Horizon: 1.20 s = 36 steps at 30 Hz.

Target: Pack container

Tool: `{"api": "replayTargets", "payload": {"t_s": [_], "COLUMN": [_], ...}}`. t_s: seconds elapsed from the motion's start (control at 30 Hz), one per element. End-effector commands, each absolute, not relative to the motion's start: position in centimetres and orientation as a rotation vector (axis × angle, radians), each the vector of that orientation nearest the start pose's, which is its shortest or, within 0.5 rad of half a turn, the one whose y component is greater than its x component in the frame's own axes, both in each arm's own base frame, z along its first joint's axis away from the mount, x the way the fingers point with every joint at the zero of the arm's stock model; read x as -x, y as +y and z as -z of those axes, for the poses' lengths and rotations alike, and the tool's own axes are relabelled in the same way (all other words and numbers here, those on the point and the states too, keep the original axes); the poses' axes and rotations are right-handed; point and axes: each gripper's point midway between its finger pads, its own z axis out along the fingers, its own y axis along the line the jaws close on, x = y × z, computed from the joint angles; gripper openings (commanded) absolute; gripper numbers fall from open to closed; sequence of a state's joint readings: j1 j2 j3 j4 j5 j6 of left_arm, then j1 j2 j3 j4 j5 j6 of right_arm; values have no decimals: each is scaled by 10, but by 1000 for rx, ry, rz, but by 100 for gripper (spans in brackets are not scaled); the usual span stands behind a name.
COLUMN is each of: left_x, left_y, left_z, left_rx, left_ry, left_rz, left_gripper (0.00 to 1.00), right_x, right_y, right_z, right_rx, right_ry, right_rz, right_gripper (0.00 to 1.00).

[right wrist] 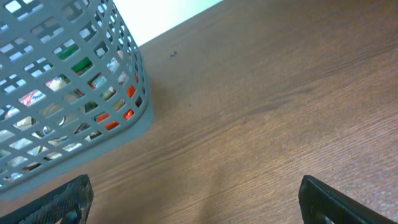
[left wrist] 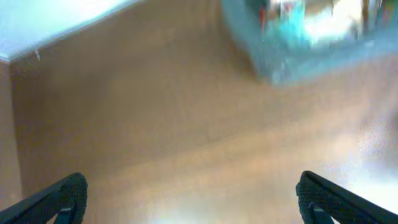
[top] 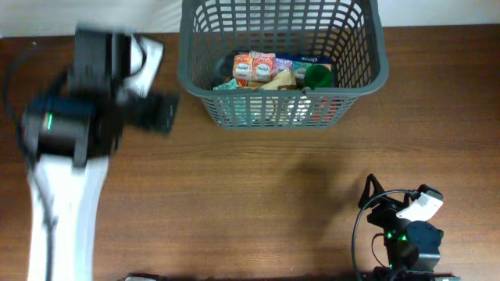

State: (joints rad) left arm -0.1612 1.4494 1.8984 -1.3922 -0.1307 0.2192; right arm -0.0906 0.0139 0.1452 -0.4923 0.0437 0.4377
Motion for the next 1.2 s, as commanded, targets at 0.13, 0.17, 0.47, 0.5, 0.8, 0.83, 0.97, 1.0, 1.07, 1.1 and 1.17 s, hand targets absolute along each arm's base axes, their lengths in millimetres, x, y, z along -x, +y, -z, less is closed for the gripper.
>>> {"api": "replayTargets", "payload": {"t_s": [0.13, 0.17, 0.47, 0.5, 0.8, 0.83, 0.97, 1.0, 1.07, 1.1, 1.17], "left_x": [-296, -293, -238, -236, -238, -239, -243, -243, -245, -246, -246], "left_y": [-21, -21, -12, -12, -11, -11, -7, -5, -1, 0, 1], "left_z": [-319, -320, -283, -276, -213, -207, -187, -182, -169, -163, -163], "left_rx": [-295, -279, -161, -157, -162, -162, -158, -154, -146, -143, -139], "left_ry": [2075, 2009, 1500, 1482, 1515, 1527, 1570, 1581, 1610, 1623, 1621], "left_rz": [-177, -175, -152, -151, -155, -157, -173, -179, -193, -198, -202], "left_gripper": [99, 99, 99, 99, 99, 99, 99, 99, 99, 99, 99], "right_x": [-219, -219, -219, -219, -219, -219, -219, -219, -219, -219, -219], "right_y": [-29, -29, -29, -29, -29, -29, -29, -29, -29, -29, -29], "right_z": [-121, -121, -121, -121, -121, -121, -121, -121, -121, -121, -121], "right_rx": [-539, -539, -539, -539, -539, -539, -539, -539, -539, -539, -539], "right_ry": [1854, 1854, 1854, 1854, 1854, 1854, 1854, 1854, 1854, 1854, 1854], "right_rz": [-179, -179, -179, -179, -179, -179, -179, -179, -179, -179, -179], "right_gripper": [99, 99, 99, 99, 99, 99, 99, 99, 99, 99, 99]}}
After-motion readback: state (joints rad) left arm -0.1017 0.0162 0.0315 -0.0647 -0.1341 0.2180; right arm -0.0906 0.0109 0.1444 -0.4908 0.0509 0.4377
